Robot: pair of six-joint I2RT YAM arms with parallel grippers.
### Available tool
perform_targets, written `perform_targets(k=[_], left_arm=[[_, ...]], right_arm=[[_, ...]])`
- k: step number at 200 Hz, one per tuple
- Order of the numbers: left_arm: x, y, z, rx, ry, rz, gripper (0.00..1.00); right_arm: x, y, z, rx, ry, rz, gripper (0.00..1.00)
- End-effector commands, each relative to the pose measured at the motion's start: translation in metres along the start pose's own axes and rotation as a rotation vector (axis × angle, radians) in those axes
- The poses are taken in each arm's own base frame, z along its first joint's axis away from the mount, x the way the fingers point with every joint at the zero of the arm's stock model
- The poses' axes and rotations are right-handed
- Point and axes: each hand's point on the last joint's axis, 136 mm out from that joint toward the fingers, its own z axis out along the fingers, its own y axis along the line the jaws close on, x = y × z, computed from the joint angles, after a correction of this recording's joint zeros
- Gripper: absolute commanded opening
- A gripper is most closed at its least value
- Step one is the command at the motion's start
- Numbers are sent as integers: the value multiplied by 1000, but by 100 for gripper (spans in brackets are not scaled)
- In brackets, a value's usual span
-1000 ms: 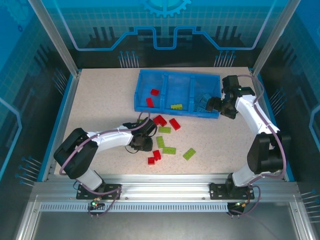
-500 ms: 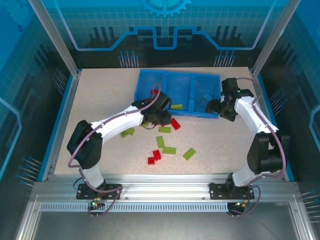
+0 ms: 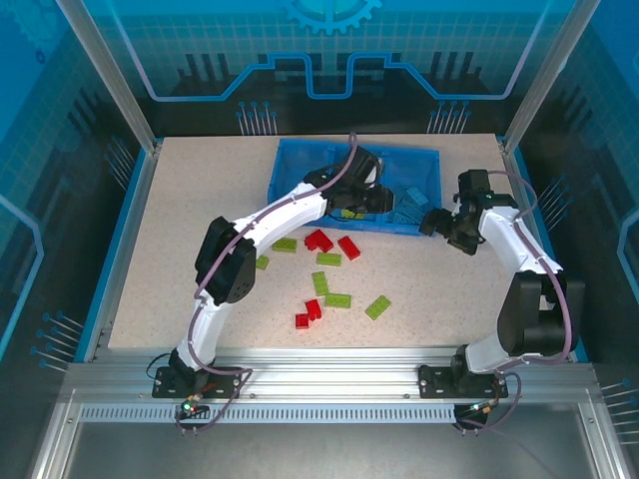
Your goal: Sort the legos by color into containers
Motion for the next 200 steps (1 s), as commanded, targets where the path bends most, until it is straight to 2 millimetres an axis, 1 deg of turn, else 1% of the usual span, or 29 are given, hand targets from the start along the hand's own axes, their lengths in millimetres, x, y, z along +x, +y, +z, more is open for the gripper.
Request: perform_targets(k=[1, 14, 29, 42, 58, 71, 81, 94, 106, 122, 131, 154, 157, 171, 181, 183, 187, 200], left_arm=[[-13, -39, 3, 143, -11, 5, 35], [-15, -44, 10, 153, -11, 6, 35], [-20, -44, 15, 150, -16, -9, 35], [-20, -39, 24, 136, -14, -23, 37], [-21, -31, 33, 109, -21, -53, 41], [-21, -26, 37, 91, -27, -80, 51], [-21, -23, 40, 84, -30, -97, 56], [-23, -24, 40, 89, -35, -112, 70], [-24, -31, 37, 114, -40, -118, 82], [-30, -39, 29, 139, -58, -126, 94], [-33, -47, 20, 160, -77, -124, 98], [-46, -62, -8, 198, -141, -108, 99], [-45, -62, -9, 196, -144, -107, 99], [-50, -68, -30, 196, -179, -92, 99], [-50, -65, -41, 179, -196, -81, 99], [-49, -63, -42, 172, -198, -80, 99], [-50, -62, -49, 163, -209, -73, 99], [-46, -49, -62, 112, -228, -56, 99]], right_arm=[[0, 0, -4, -46, -16, 24, 88], [2, -2, -3, -47, -12, 25, 88], [5, -3, -2, -50, -4, 28, 88], [8, -3, -1, -57, 0, 33, 88], [12, -1, -1, -74, 4, 42, 88], [16, 1, 0, -93, 11, 43, 88], [20, 3, 0, -109, 18, 33, 87], [27, 8, -1, -130, 26, 2, 87], [34, 13, -2, -144, 32, -34, 88], [47, 16, -4, -122, 67, -58, 88], [59, 17, -5, -95, 112, -55, 88], [97, 20, -4, 6, 208, -19, 88], [102, 21, -3, 9, 214, -8, 88], [126, 31, 0, -13, 239, 48, 88], [140, 39, 0, -37, 253, 87, 88], [148, 36, 3, -25, 269, 96, 88], [155, 36, 5, -20, 283, 108, 88], [173, 37, 5, -9, 309, 130, 88]])
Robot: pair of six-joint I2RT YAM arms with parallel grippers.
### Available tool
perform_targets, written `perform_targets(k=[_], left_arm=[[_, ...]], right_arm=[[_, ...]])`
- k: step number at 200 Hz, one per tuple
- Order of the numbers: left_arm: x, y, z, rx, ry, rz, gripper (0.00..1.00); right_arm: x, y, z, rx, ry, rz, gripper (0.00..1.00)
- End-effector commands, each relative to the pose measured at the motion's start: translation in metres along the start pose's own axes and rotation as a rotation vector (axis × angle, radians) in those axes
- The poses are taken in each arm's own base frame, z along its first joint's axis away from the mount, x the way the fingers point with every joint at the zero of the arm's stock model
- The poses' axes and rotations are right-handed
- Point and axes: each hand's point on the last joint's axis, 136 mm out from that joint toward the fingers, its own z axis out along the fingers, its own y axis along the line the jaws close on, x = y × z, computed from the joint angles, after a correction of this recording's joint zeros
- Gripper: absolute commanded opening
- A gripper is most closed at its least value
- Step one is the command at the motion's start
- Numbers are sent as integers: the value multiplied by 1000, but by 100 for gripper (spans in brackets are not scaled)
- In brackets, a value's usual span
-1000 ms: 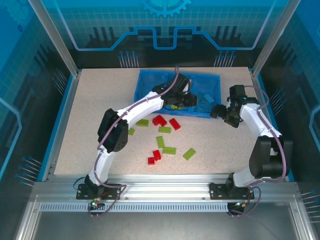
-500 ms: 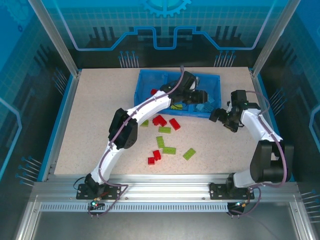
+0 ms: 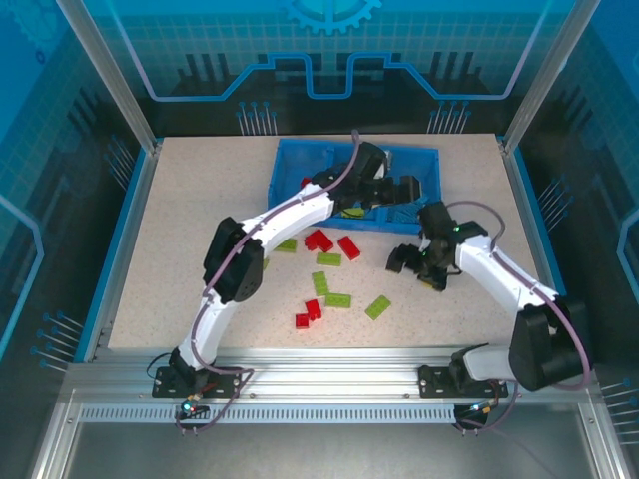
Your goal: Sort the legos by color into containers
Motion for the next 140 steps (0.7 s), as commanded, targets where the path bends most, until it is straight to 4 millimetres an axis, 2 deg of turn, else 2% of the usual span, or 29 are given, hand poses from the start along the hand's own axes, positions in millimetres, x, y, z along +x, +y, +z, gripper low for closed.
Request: perform_targets(k=[1, 20, 43, 66, 110, 140], left_arm=[[-26, -24, -56, 7, -132, 66, 99], [-22, 5, -77, -75, -154, 77, 99], [-15, 53, -99, -181, -161, 40, 99], [-7, 95, -126, -270, -186, 6, 99], [9, 143, -165, -387, -191, -4, 99], [18, 162, -180, -429, -202, -18, 99]], right_arm=[[37, -4, 7, 26, 76, 164, 88], [53, -6, 9, 51, 103, 193, 89], [70, 0, 18, 57, 143, 227, 89], [74, 6, 24, 95, 134, 237, 90], [66, 19, 39, 121, 122, 275, 90], [59, 28, 48, 136, 121, 282, 89]])
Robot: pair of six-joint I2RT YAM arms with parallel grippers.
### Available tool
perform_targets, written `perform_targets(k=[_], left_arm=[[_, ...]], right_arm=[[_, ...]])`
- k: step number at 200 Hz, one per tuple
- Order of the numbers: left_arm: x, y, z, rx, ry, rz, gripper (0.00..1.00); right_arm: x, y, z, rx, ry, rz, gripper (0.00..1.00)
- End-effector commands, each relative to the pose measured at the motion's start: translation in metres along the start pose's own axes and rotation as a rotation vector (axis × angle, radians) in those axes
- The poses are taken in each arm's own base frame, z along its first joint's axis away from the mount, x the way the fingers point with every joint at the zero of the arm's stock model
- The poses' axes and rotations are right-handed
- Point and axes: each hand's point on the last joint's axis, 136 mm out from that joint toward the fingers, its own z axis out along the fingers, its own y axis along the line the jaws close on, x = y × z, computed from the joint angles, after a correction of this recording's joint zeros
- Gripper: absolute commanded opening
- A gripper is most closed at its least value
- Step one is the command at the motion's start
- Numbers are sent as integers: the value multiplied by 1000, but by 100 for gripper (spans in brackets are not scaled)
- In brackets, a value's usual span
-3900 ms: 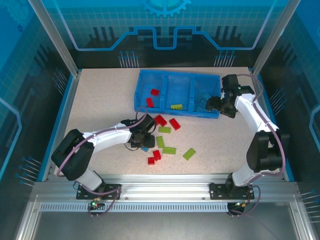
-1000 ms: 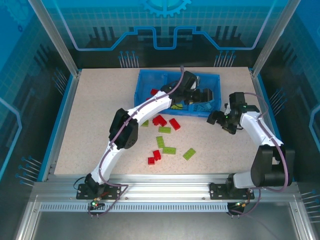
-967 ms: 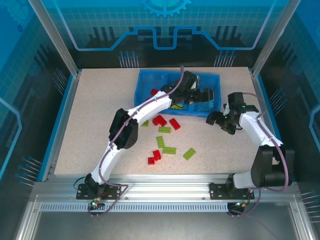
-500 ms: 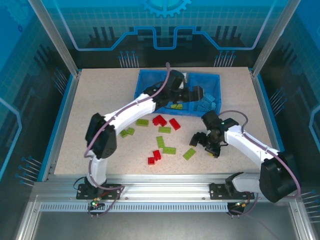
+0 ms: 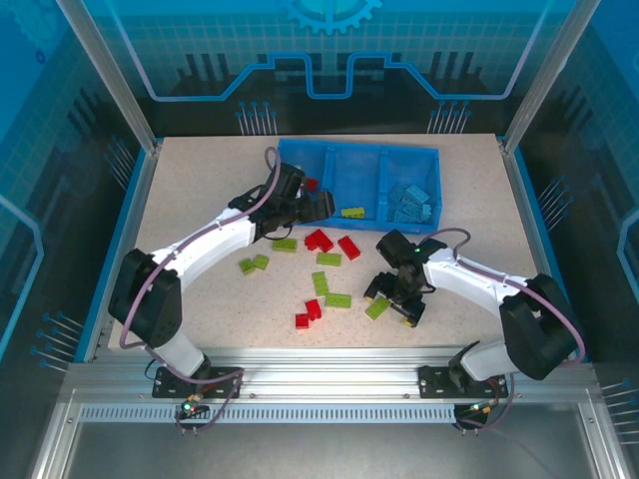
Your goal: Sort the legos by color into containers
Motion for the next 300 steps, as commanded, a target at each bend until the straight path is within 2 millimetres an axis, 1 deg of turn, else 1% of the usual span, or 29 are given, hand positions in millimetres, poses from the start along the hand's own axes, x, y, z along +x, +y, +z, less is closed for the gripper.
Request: perform_targets(k=[1, 20, 46, 68, 90, 102, 104, 106, 122, 147, 159, 177, 195, 209, 223, 242, 267, 283, 292, 300], left_arm=[[-6, 17, -18, -36, -47, 19, 99], [-3, 29, -22, -57, -50, 3, 99], [0, 42, -27, -82, -57, -12, 99], [2, 49, -34, -99, -63, -13, 99], [5, 57, -37, -121, -63, -13, 99], [9, 62, -37, -133, -58, -14, 99], [9, 63, -37, -136, -57, -14, 99], [10, 64, -37, -138, -57, -15, 99], [14, 71, -39, -158, -54, -26, 99], [20, 83, -42, -181, -53, -44, 99], [22, 89, -44, -194, -54, -53, 99], [25, 101, -48, -225, -53, -71, 99], [29, 116, -51, -274, -45, -94, 99], [34, 130, -55, -325, -33, -120, 99], [40, 143, -58, -367, -10, -150, 99], [51, 153, -59, -398, 26, -174, 99], [67, 163, -60, -432, 68, -205, 99], [77, 169, -60, -454, 92, -236, 99], [83, 172, -59, -463, 105, -251, 99], [87, 174, -58, -469, 115, -261, 99]], right_arm=[[-6, 15, 0, -1, -30, 24, 89], [-6, 15, 12, 30, -7, 22, 88], [-7, 11, 29, 82, 19, 19, 82], [-8, 6, 41, 124, 30, 9, 74], [-12, 1, 49, 157, 20, 0, 61], [-14, 0, 51, 170, 8, -2, 54], [-17, 8, 48, 151, -2, -6, 53], [-18, 10, 46, 144, -6, -8, 52], [-22, 15, 44, 134, -23, -14, 43], [-29, 22, 36, 119, -52, -38, 36], [-33, 29, 29, 106, -73, -74, 33], [-41, 46, 9, 76, -123, -144, 31], [-51, 68, -20, 38, -194, -227, 31], [-59, 88, -45, -2, -257, -291, 32], [-71, 105, -68, -33, -319, -333, 32], [-91, 131, -91, -86, -364, -387, 32], [-128, 158, -116, -85, -452, -439, 32], [-152, 173, -124, -75, -485, -458, 32], [-165, 180, -126, -64, -496, -463, 32], [-176, 186, -123, -55, -494, -468, 32]])
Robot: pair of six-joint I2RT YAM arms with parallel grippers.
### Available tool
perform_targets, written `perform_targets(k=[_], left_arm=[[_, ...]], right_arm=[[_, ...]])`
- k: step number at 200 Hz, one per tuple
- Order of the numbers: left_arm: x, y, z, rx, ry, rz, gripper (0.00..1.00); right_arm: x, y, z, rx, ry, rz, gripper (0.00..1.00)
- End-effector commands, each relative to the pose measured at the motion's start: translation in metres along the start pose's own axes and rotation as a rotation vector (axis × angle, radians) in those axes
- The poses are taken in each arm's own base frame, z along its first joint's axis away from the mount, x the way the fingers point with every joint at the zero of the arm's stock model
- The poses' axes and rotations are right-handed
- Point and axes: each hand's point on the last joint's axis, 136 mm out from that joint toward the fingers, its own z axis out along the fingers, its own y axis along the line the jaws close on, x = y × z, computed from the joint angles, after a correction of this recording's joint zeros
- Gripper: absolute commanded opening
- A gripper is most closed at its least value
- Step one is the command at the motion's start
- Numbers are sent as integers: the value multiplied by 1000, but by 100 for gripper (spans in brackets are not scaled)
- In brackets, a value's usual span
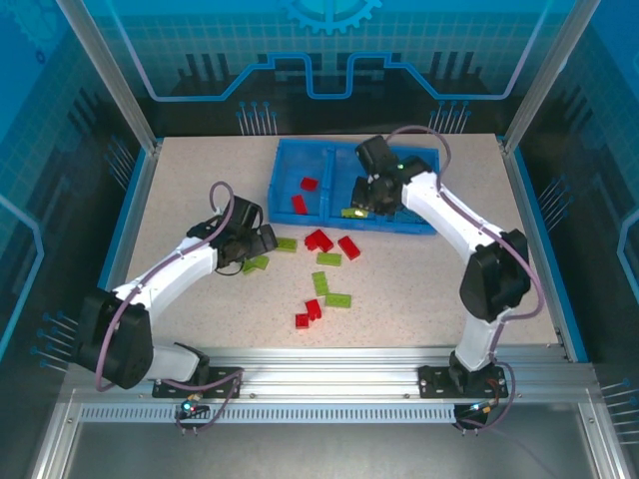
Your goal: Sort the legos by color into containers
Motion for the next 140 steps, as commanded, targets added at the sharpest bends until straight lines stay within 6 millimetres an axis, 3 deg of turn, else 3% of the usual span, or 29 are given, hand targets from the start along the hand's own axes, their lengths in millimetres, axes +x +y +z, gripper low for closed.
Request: perform_targets(k=[1, 43, 64, 73, 113, 140], left_arm=[[16, 20, 2, -62, 46, -58, 99], [21, 18, 8, -60, 81, -33, 99], [22, 22, 13, -95, 94, -5, 99], [23, 24, 15, -106, 102, -4, 99], [33, 31, 24, -131, 147, -74, 99], [34, 36, 26, -142, 150, -125, 99]], right_arm=[[-24, -13, 22, 87, 12, -87, 32], [-52, 4, 59, 74, 58, -110, 33], [-58, 8, 71, 65, 93, -112, 36], [-56, 5, 86, 80, 125, -110, 37], [-56, -6, 102, 102, 157, -76, 41], [-56, -8, 105, 99, 163, -82, 51]])
